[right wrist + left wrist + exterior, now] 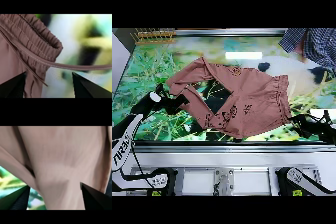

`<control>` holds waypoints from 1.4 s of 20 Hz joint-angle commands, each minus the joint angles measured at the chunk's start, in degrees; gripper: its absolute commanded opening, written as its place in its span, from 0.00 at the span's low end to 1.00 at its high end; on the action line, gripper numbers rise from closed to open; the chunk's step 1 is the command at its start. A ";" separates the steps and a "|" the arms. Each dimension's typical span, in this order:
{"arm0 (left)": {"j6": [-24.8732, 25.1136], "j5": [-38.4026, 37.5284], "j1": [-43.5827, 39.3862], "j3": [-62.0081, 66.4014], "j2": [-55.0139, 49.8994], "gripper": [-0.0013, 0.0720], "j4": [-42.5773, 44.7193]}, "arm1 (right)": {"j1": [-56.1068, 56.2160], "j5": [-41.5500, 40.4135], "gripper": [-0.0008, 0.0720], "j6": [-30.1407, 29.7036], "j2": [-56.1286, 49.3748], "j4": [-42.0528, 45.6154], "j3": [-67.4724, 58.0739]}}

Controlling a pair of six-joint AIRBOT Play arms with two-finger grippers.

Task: Fold the clothes and pants, and hang the long-sleeved shirts on hangers.

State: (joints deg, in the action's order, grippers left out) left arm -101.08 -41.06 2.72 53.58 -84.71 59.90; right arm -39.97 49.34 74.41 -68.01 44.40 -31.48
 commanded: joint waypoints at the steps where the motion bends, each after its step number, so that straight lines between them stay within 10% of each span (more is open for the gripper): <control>1: 0.24 2.32 -0.37 -0.39 -0.31 0.94 -1.60 | 3.93 -5.66 0.84 -4.00 -3.10 -6.32 0.59; 4: 0.17 2.60 -0.37 -0.39 -0.31 0.94 -1.60 | 8.26 -10.25 0.79 -3.98 -3.89 -6.97 0.59; 10: -0.33 5.11 -0.72 -0.39 -0.31 0.94 -1.66 | 13.66 -14.78 0.04 -5.38 -4.02 -7.06 0.48; 13: -1.79 7.28 -0.72 -0.37 -0.31 0.93 -1.64 | 13.62 -12.31 0.04 -5.66 -3.08 -4.79 -0.68; 16: -2.36 9.88 -0.55 -0.37 -0.28 0.03 -1.49 | 13.53 -7.67 0.04 -5.38 0.04 1.40 -3.93; 23: 1.95 -8.11 8.41 -0.39 20.37 0.02 14.40 | 13.51 8.31 0.04 8.26 16.33 32.57 -11.93; 28: 8.28 -24.72 10.73 -0.39 37.22 0.02 15.56 | 13.51 12.63 0.04 9.27 24.20 34.03 -11.96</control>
State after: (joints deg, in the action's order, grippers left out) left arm -96.53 -56.12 12.23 53.19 -55.79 72.99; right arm -26.50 58.54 81.49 -47.83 74.48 -42.96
